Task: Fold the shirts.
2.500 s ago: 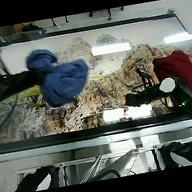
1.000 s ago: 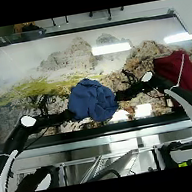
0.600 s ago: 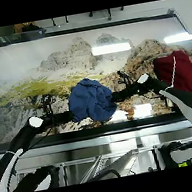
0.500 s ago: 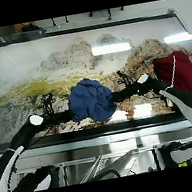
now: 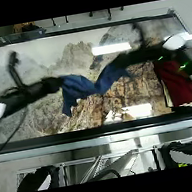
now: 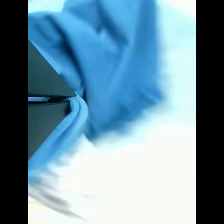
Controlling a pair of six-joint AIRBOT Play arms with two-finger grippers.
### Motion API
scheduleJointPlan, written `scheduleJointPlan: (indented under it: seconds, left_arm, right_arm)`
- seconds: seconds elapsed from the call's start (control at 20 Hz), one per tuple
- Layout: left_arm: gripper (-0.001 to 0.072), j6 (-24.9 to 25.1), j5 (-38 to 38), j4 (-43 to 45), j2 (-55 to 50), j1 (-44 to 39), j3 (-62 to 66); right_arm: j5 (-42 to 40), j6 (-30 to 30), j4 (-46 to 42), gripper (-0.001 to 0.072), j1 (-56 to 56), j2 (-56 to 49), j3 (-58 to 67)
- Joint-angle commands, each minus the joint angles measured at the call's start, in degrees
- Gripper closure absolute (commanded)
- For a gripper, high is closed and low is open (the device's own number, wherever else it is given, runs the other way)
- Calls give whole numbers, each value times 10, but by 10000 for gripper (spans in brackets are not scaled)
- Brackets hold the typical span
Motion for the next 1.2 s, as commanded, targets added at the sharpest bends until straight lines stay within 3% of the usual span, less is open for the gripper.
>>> scheduleJointPlan:
  seconds: [0.0, 0.25, 0.45, 0.6, 0.8, 0.95, 1.0, 1.05, 1.1, 1.15]
  left_arm:
    - [688, -53, -20, 66, 85, 0, 188]
    - [688, -111, -60, 202, 132, 0, 301]
    - [687, -111, -180, 192, 39, -1, 301]
    - [687, -107, -247, 134, -67, -4, 286]
    - [687, -61, -221, 124, -186, -43, 167]
    - [687, -29, -169, 124, -277, -43, 76]
    - [683, -25, -149, 124, -304, -37, 59]
    - [540, -19, -130, 124, -330, -26, 50]
    - [94, -18, -123, 123, -350, -14, 52]
    - [8, -21, -127, 122, -369, 5, 64]
  right_arm:
    - [24, -2, 2, 700, -69, 93, 184]
    - [27, -2, -30, 701, -110, 157, 258]
    - [104, 12, 13, 701, -110, 96, 234]
    - [173, 11, 63, 700, -76, 16, 163]
    - [146, -45, 60, 700, 9, -90, 28]
    - [72, -51, 33, 696, 17, -191, -25]
    - [46, -51, 16, 604, 17, -225, -26]
    - [22, -51, 9, 334, 12, -255, -25]
    - [12, -51, 11, 193, 3, -274, -24]
    - [13, -50, 11, 194, -8, -281, -21]
